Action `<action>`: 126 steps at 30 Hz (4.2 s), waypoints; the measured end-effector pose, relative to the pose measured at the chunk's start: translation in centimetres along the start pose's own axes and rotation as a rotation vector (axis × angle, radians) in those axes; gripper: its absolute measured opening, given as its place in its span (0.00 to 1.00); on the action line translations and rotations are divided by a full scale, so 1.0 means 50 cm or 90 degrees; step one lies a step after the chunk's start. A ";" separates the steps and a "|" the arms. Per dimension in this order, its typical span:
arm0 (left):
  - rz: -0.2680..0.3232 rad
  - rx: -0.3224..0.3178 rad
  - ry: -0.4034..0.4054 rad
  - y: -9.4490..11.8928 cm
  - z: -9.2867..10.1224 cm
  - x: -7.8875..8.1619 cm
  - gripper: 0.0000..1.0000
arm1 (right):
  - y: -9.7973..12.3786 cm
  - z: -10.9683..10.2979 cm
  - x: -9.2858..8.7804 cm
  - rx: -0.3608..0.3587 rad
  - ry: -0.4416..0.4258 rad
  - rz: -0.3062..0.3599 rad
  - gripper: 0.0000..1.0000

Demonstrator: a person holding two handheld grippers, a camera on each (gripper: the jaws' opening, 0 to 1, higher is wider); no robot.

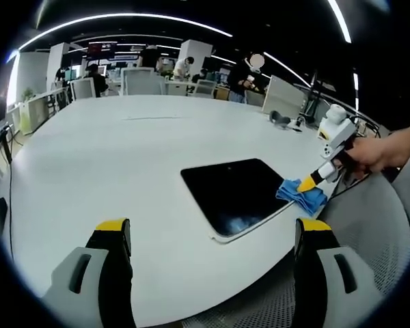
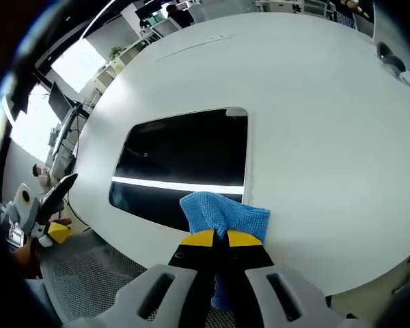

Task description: Wipe the mirror surface with the cleaning cloth until all visible marks leave the cleaned area.

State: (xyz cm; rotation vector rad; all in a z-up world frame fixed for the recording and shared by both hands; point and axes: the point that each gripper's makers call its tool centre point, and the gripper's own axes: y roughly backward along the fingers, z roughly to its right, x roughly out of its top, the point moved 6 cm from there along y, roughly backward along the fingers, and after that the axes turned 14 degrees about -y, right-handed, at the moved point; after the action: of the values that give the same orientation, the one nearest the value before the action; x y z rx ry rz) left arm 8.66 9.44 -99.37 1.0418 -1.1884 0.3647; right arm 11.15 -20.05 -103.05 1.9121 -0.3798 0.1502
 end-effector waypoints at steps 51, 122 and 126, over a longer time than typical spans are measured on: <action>-0.005 0.008 0.006 0.002 -0.002 -0.002 0.99 | -0.046 -0.011 0.128 -0.033 0.016 0.032 0.00; -0.034 0.022 0.004 -0.001 -0.006 -0.011 0.99 | -0.087 -0.006 0.259 -0.034 0.031 0.049 0.00; -0.031 0.022 0.003 -0.001 -0.006 -0.010 0.99 | -0.056 0.004 0.262 -0.036 0.043 0.061 0.00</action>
State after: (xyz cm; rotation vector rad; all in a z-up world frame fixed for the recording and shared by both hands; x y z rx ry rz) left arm 8.67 9.77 -99.85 1.0978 -1.1542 0.3497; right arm 24.38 -21.80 -101.91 1.8286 -0.4262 0.2647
